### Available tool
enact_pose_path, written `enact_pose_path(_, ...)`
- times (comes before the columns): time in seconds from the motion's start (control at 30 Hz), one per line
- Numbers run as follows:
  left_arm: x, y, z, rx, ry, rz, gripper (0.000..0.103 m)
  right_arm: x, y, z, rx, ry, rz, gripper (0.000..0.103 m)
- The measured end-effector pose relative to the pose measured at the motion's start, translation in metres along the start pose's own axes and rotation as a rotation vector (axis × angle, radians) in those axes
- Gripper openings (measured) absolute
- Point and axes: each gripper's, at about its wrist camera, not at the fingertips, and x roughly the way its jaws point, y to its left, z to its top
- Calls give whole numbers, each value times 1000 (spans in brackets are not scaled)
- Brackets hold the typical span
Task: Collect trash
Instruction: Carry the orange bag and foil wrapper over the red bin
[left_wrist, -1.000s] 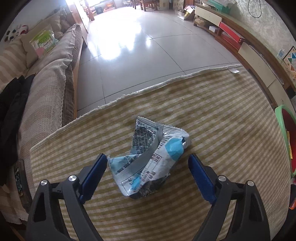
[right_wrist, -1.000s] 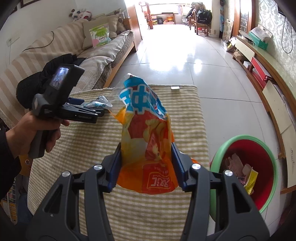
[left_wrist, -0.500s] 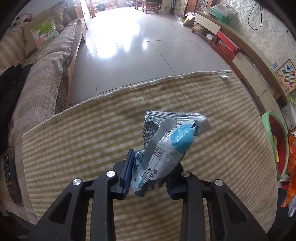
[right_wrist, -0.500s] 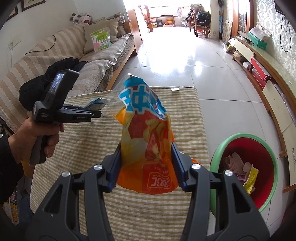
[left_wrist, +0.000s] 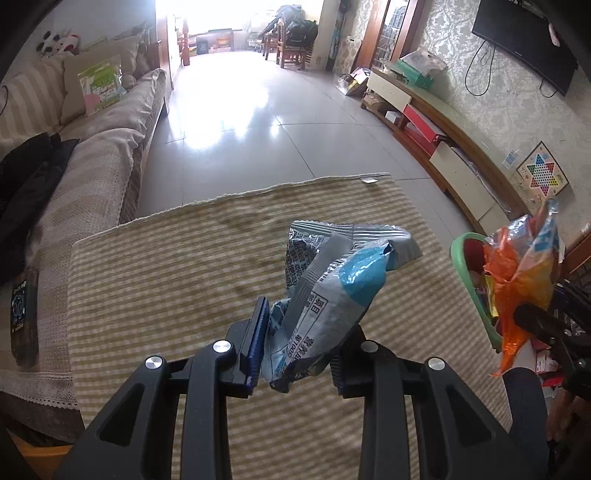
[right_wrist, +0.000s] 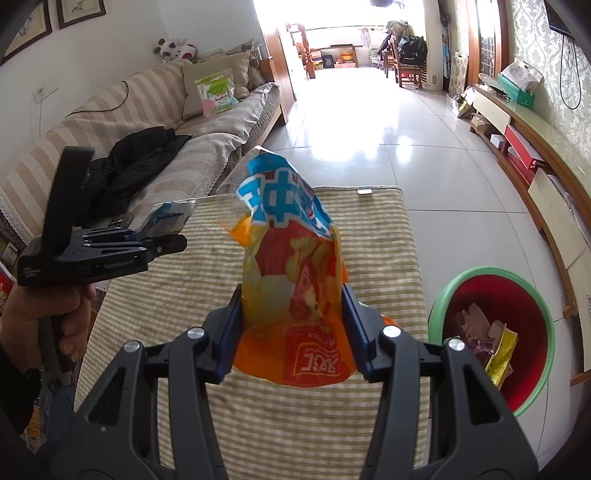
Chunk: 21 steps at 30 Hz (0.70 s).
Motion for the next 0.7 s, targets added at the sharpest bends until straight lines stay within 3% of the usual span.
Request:
enact_pose_path(0.33,-48,-35,-12,37,-67,-5,27,-27,-4,-5,3,-46,7,49)
enact_pose_path(0.7,-49,-103,1,86,-74,-96,27,-64,-67,-9,95,-106,-50,49)
